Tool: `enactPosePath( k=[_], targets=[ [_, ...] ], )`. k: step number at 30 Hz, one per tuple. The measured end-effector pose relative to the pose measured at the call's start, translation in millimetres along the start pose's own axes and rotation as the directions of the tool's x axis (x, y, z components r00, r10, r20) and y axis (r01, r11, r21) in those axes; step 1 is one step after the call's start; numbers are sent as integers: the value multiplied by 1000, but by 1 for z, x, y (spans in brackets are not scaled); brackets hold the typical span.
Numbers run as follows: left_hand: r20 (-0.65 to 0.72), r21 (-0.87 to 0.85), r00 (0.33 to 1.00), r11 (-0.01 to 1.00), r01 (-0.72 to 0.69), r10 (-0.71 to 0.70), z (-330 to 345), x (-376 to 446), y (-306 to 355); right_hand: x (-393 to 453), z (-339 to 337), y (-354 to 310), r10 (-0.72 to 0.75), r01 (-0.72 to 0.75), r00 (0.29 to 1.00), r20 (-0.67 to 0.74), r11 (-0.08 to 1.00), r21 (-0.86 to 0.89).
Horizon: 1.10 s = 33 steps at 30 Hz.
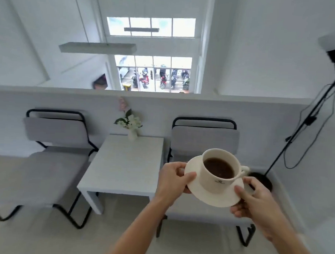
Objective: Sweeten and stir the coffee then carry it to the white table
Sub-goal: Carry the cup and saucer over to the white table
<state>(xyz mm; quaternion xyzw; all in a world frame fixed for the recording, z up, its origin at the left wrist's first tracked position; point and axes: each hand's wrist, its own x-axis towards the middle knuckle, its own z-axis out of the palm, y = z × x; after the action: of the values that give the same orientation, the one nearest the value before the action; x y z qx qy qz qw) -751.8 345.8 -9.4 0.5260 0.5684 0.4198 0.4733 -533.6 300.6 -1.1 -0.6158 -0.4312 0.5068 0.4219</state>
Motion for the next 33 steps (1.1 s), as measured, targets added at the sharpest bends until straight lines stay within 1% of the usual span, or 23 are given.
enactPosePath(
  k=[5,9,13,17,21,24,30,33],
  targets=[
    [-197,3,978,998,64,-63,-83,18,-31,59,89,-8,18,-9,981,192,999,-49],
    [-336,-35,929,988,150,-153,-135,49,-62,111,156,-9,20,14,948,318,994,-106],
    [-419,-80,882,977,200,-214,-179,87,-88,160,216,-14,24,26,918,395,992,-120],
    [-483,-102,838,967,234,-254,-217,128,-102,210,268,-17,50,7,896,440,992,-126],
    [-494,-84,828,962,259,-266,-252,169,-120,257,313,-13,70,6,881,468,987,-158],
    [-466,-99,829,949,299,-310,-275,197,-139,283,342,-8,87,-2,875,476,984,-176],
    [-334,-85,860,921,380,-385,-321,261,-192,326,397,16,151,-61,904,400,971,-230],
    [-279,-49,877,917,395,-393,-340,293,-226,344,425,32,197,-116,925,326,961,-251]
  ],
)
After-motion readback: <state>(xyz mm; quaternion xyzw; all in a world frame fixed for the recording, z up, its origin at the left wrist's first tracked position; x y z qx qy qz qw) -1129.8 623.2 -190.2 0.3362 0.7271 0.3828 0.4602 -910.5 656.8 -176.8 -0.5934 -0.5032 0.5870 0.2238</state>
